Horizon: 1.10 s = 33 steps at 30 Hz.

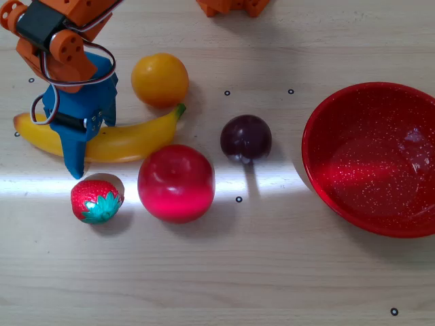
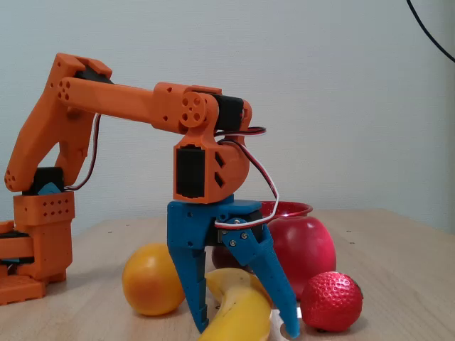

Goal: Put the banana in the red bowl.

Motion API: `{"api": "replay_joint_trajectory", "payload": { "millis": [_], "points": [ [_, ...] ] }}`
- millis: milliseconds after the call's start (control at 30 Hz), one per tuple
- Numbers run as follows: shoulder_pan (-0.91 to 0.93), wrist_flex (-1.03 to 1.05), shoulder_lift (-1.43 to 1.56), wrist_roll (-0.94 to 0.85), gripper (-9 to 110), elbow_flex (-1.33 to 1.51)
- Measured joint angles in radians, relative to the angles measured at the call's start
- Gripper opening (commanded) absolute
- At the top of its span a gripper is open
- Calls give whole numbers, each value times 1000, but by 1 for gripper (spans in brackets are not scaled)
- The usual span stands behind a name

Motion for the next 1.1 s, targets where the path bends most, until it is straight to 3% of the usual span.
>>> {"api": "replay_joint_trajectory", "payload": {
  "millis": [833, 967, 1100],
  "points": [
    [-20, -6, 0, 9, 24, 0],
    [-21, -17, 0, 9, 19, 0],
    [-23, -21, 0, 3, 7, -2]
  ]
}}
